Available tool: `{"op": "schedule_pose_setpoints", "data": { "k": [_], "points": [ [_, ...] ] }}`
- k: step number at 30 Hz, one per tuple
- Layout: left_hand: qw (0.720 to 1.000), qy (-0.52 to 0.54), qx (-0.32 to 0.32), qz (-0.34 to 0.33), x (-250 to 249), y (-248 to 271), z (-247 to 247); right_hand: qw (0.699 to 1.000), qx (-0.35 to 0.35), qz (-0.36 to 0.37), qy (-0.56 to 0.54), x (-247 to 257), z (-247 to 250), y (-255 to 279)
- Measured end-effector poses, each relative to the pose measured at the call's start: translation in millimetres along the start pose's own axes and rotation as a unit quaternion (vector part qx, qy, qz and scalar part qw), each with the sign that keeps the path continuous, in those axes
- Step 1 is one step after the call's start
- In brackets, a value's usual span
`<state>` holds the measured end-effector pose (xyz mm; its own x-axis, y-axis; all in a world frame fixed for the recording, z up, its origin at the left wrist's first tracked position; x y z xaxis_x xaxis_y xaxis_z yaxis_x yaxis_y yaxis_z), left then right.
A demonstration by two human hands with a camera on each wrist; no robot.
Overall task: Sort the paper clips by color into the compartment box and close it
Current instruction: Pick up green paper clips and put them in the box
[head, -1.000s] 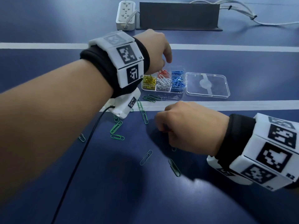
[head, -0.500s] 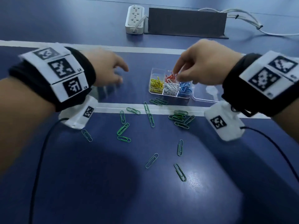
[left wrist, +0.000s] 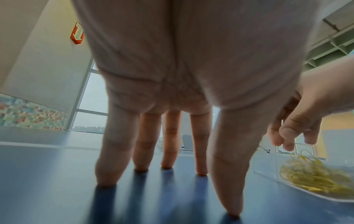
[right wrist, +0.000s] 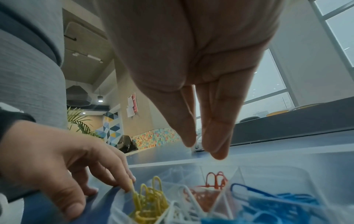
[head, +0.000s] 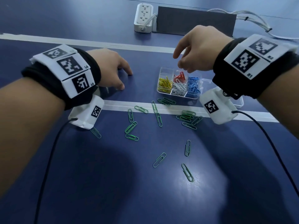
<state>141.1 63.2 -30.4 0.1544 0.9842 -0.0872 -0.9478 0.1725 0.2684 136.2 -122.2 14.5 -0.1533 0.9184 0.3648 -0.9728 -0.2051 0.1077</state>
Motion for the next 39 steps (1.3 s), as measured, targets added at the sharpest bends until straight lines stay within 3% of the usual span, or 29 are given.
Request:
{"op": "schedule_pose_setpoints", "data": {
  "k": [5,13,22,31,39],
  "points": [
    [1.0,0.0,0.01,0.0,1,6,-1,0.998,-0.018,0.053,-0.011,8,1,19],
    [0.998,0.001,0.055,-0.016,-6,35,-8,0.977,0.083,0.176,0.087,46,-48,55],
    [0.993,0.001,0.037,-0.113,-47,68,-18,0.965,0.115,0.188,0.145,69,-72,44],
    [0.993,-0.044,0.042,-0.098,-43,70,-27,0.963,0.128,0.179,0.154,60,-74,53],
    [0.994,-0.036,0.059,-0.09,-33,77,-28,0.977,0.113,0.167,0.067,57,-67,61]
  ]
}}
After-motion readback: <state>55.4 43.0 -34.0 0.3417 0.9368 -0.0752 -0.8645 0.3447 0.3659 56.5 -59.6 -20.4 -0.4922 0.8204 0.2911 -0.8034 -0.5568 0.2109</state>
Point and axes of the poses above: each hand's wrist, its own y-axis away from the middle knuckle, its own z-axis out of the back of the hand, x = y × z, the point moved 7 cm from there along -y, towards the middle knuckle, and after that the axes turned 9 degrees about z, right-handed, at the moved point
